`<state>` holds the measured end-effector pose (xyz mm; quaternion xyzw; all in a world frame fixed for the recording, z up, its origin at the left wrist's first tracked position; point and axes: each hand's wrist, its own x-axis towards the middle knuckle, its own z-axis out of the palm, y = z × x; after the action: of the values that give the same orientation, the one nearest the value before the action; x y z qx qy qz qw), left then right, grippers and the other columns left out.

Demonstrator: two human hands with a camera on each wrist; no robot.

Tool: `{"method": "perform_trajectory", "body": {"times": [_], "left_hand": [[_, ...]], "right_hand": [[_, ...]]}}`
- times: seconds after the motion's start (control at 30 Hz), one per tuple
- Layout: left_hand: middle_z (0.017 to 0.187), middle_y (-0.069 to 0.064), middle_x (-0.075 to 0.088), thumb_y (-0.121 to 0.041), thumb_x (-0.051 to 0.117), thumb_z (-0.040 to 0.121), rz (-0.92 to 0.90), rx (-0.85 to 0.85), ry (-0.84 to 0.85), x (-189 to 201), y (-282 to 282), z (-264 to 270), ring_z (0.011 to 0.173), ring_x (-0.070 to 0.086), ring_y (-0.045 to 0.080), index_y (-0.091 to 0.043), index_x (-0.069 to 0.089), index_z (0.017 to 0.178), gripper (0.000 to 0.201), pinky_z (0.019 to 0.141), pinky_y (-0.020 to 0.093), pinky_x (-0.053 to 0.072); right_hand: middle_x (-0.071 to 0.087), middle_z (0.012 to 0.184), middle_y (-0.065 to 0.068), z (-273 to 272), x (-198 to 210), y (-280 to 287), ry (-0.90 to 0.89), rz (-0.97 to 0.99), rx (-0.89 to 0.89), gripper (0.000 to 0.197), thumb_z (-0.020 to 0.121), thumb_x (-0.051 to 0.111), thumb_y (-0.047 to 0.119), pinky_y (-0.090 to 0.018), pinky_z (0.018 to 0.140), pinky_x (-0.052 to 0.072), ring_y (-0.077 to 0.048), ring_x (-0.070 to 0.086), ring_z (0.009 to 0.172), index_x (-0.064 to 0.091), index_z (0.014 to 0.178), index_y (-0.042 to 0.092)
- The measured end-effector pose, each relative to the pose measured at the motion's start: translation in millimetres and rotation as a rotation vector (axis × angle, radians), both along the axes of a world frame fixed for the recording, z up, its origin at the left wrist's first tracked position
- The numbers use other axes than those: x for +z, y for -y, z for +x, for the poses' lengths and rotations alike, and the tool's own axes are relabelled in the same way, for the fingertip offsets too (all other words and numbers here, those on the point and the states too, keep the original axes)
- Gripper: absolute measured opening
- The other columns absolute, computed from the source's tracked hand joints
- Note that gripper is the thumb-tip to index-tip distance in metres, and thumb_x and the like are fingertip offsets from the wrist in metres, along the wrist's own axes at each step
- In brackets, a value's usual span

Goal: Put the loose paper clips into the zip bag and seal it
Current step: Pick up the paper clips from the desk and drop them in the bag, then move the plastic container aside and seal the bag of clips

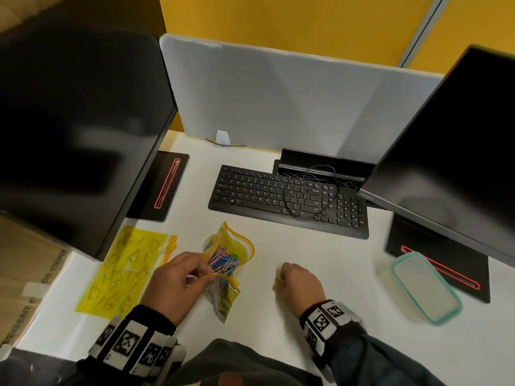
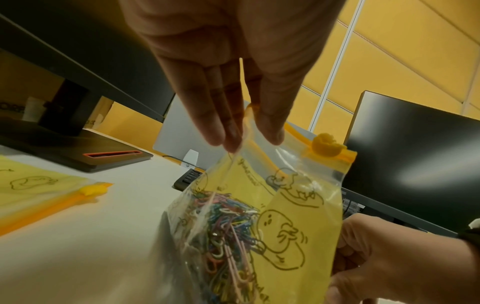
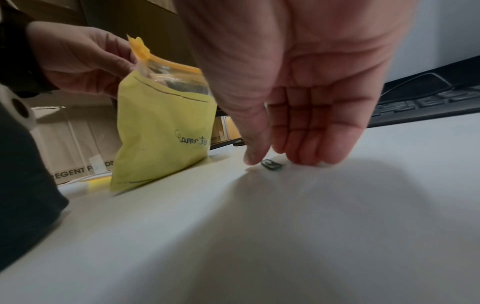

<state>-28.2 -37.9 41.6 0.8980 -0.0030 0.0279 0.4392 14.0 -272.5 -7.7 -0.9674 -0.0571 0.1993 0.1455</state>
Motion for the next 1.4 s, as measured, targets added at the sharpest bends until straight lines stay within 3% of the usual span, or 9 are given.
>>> {"method": "perform_trajectory", "body": {"times": [0.27, 0.47, 0.6, 0.7, 0.9, 1.03, 1.17, 1.27, 1.4], "left_hand": [[0.087, -0.018, 0.058, -0.019, 0.078, 0.069, -0.005, 0.021, -0.004, 4.0, 12.2, 1.7, 0.081, 0.059, 0.004, -0.023, 0.062, 0.063, 0.018, 0.065, 0.014, 0.05], [0.109, -0.012, 0.047, -0.017, 0.068, 0.078, 0.082, -0.039, -0.1, 4.2, 16.3, 7.5, 0.101, 0.051, 0.009, -0.032, 0.056, 0.067, 0.022, 0.084, 0.027, 0.05], [0.107, -0.009, 0.049, -0.017, 0.066, 0.08, 0.108, -0.062, -0.131, 2.4, 13.7, 5.9, 0.096, 0.055, 0.012, -0.024, 0.063, 0.077, 0.008, 0.083, 0.031, 0.052], [0.101, -0.006, 0.054, -0.019, 0.067, 0.079, 0.128, -0.066, -0.116, 0.8, 13.5, 7.1, 0.088, 0.057, 0.012, -0.023, 0.065, 0.081, 0.005, 0.079, 0.033, 0.054], [0.104, -0.003, 0.061, -0.021, 0.066, 0.08, 0.141, -0.022, -0.091, -1.2, 17.0, 10.4, 0.088, 0.058, 0.012, -0.022, 0.065, 0.103, 0.024, 0.081, 0.029, 0.051], [0.112, 0.001, 0.061, -0.021, 0.066, 0.08, 0.138, 0.015, -0.092, -3.7, 17.2, 8.7, 0.092, 0.058, 0.014, -0.019, 0.062, 0.112, 0.032, 0.085, 0.029, 0.05], [0.128, -0.005, 0.047, -0.034, 0.064, 0.078, 0.153, -0.027, -0.043, -0.2, 22.9, 8.8, 0.113, 0.047, 0.012, -0.025, 0.054, 0.122, 0.046, 0.093, 0.03, 0.045], [0.132, -0.006, 0.046, -0.051, 0.053, 0.074, 0.243, -0.21, 0.122, 10.9, 30.3, 18.7, 0.12, 0.035, 0.011, -0.033, 0.055, 0.117, 0.046, 0.098, 0.035, 0.035], [0.091, -0.012, 0.068, -0.047, 0.049, 0.077, 0.408, -0.35, 0.295, 9.0, 44.2, 37.2, 0.104, 0.044, 0.008, -0.03, 0.066, 0.084, 0.025, 0.108, 0.043, 0.011]], "right_hand": [[0.054, 0.122, -0.014, 2.1, -11.3, -19.3, -0.085, -0.158, 0.008, 0.027, 0.091, 0.038, 0.005, -0.036, 0.09, 0.045, -0.03, 0.052, 0.113, 0.048, 0.116, 0.004], [0.058, 0.118, -0.015, 1.0, -5.0, -21.6, -0.125, -0.17, 0.094, 0.025, 0.089, 0.04, 0.006, -0.037, 0.087, 0.046, -0.032, 0.057, 0.109, 0.049, 0.112, 0.004], [0.065, 0.083, -0.009, 23.3, 26.5, -14.8, 0.022, 0.19, -0.098, 0.003, 0.082, 0.049, 0.012, -0.029, 0.065, 0.041, -0.031, 0.061, 0.082, 0.048, 0.082, 0.015], [0.052, 0.06, 0.009, 37.5, 60.1, -22.1, 0.185, 0.472, -0.13, 0.01, 0.078, 0.061, 0.012, -0.023, 0.056, 0.038, -0.013, 0.051, 0.06, 0.055, 0.077, 0.019], [0.071, 0.081, 0.005, 28.6, 78.7, -47.2, 0.164, 0.619, -0.05, 0.013, 0.086, 0.06, 0.032, -0.025, 0.069, 0.046, -0.006, 0.053, 0.065, 0.069, 0.086, 0.023], [0.066, 0.071, 0.003, 2.2, 71.2, -34.3, 0.055, 0.502, -0.108, 0.045, 0.058, 0.068, 0.063, -0.027, 0.057, 0.042, -0.01, 0.054, 0.062, 0.059, 0.072, 0.022], [0.064, 0.069, 0.0, -15.1, 51.2, -39.4, 0.001, 0.399, -0.011, 0.018, 0.075, 0.067, 0.033, -0.035, 0.065, 0.047, -0.02, 0.058, 0.069, 0.062, 0.075, 0.016], [0.06, 0.064, 0.001, -11.0, 51.4, -37.5, 0.098, 0.483, 0.023, 0.007, 0.081, 0.06, 0.018, -0.026, 0.06, 0.04, -0.013, 0.051, 0.063, 0.064, 0.075, 0.016], [0.058, 0.059, 0.004, -3.0, 56.7, -25.0, 0.125, 0.558, -0.057, 0.013, 0.079, 0.065, 0.014, -0.021, 0.057, 0.039, -0.009, 0.047, 0.057, 0.06, 0.068, 0.019]]}}
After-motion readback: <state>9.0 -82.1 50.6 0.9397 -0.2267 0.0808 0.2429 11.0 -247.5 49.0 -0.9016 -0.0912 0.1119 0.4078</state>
